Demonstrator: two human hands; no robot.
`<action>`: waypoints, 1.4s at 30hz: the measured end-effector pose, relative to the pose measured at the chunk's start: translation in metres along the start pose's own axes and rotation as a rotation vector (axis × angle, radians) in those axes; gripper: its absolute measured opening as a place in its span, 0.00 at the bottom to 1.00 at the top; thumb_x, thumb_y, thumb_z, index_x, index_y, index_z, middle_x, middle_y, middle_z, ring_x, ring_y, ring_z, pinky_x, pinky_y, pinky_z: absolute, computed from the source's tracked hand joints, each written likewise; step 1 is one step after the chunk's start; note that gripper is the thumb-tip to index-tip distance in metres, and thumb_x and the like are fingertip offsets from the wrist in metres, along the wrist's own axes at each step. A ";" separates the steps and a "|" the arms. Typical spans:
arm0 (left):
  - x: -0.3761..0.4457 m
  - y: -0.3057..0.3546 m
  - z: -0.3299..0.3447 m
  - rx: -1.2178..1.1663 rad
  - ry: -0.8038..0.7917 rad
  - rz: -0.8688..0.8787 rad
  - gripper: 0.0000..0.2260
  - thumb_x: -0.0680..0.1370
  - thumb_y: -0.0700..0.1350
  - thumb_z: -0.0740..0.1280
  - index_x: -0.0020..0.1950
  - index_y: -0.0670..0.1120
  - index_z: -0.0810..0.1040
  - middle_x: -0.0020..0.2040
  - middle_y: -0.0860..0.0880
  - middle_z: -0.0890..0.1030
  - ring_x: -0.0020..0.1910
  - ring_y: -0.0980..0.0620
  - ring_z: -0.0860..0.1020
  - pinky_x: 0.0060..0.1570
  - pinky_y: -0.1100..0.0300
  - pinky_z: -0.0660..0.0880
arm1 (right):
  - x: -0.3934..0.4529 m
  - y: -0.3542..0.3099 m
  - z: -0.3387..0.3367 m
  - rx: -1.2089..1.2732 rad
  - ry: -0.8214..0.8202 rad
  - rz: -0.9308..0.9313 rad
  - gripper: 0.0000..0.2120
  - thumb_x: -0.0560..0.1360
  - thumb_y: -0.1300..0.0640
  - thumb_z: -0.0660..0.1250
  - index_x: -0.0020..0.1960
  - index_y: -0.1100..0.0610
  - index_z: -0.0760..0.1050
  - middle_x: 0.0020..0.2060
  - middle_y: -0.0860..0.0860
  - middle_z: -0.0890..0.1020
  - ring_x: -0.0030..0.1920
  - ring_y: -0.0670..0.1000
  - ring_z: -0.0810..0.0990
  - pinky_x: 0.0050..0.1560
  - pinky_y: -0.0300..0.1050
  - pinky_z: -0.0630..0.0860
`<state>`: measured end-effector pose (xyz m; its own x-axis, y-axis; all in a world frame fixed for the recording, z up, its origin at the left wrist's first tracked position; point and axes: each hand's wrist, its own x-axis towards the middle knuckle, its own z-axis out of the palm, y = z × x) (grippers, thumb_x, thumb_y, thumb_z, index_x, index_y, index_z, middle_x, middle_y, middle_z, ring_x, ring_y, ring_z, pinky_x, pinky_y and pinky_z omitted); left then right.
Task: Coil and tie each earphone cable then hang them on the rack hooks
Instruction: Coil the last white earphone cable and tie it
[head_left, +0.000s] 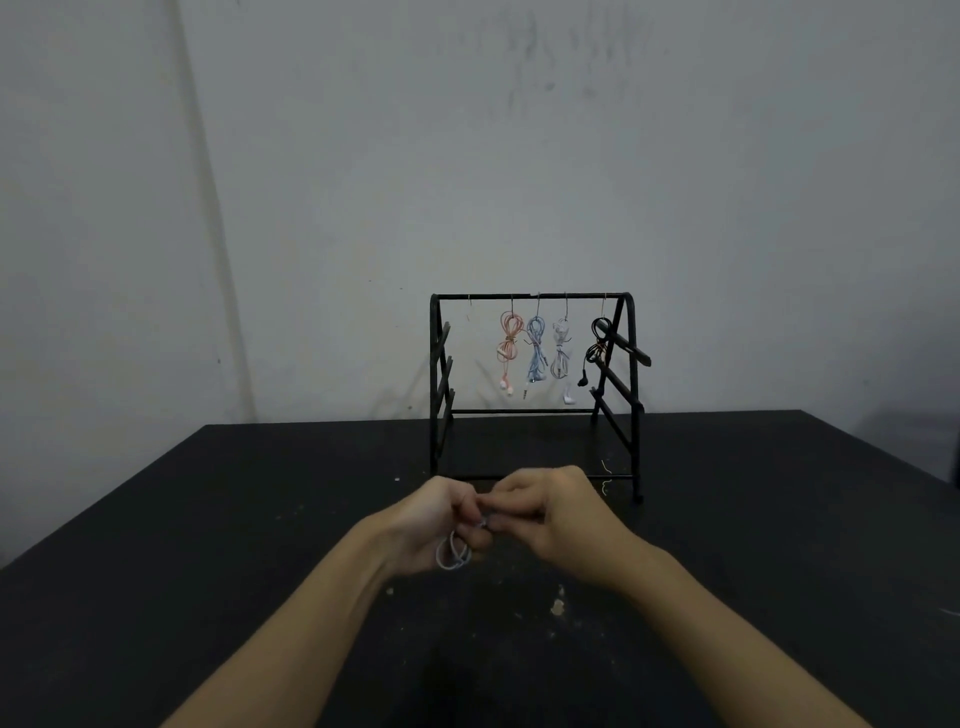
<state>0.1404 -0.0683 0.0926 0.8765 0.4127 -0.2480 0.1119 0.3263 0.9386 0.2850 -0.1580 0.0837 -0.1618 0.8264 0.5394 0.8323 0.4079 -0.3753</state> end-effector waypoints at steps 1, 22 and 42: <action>-0.002 0.001 -0.001 0.053 0.009 0.009 0.12 0.72 0.34 0.48 0.47 0.38 0.70 0.34 0.48 0.70 0.26 0.58 0.64 0.27 0.67 0.64 | -0.001 0.001 0.002 -0.024 0.010 -0.017 0.12 0.74 0.59 0.69 0.57 0.54 0.80 0.47 0.51 0.82 0.45 0.45 0.80 0.47 0.38 0.77; 0.008 0.003 0.004 0.534 0.203 -0.067 0.17 0.82 0.51 0.52 0.46 0.43 0.76 0.32 0.52 0.67 0.31 0.57 0.64 0.31 0.64 0.62 | -0.012 0.031 0.009 0.294 0.167 0.316 0.09 0.72 0.63 0.70 0.50 0.54 0.83 0.44 0.46 0.83 0.42 0.47 0.81 0.44 0.39 0.79; 0.107 -0.080 -0.013 0.416 0.695 0.377 0.17 0.83 0.47 0.51 0.35 0.47 0.66 0.30 0.53 0.65 0.31 0.55 0.63 0.34 0.59 0.61 | -0.011 0.157 0.036 -0.182 0.374 1.063 0.12 0.77 0.53 0.64 0.53 0.59 0.80 0.49 0.58 0.81 0.59 0.58 0.72 0.56 0.51 0.73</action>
<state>0.2192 -0.0392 -0.0126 0.4226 0.8966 0.1322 0.1530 -0.2144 0.9647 0.3979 -0.0889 -0.0083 0.8134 0.5401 0.2160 0.5230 -0.5164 -0.6781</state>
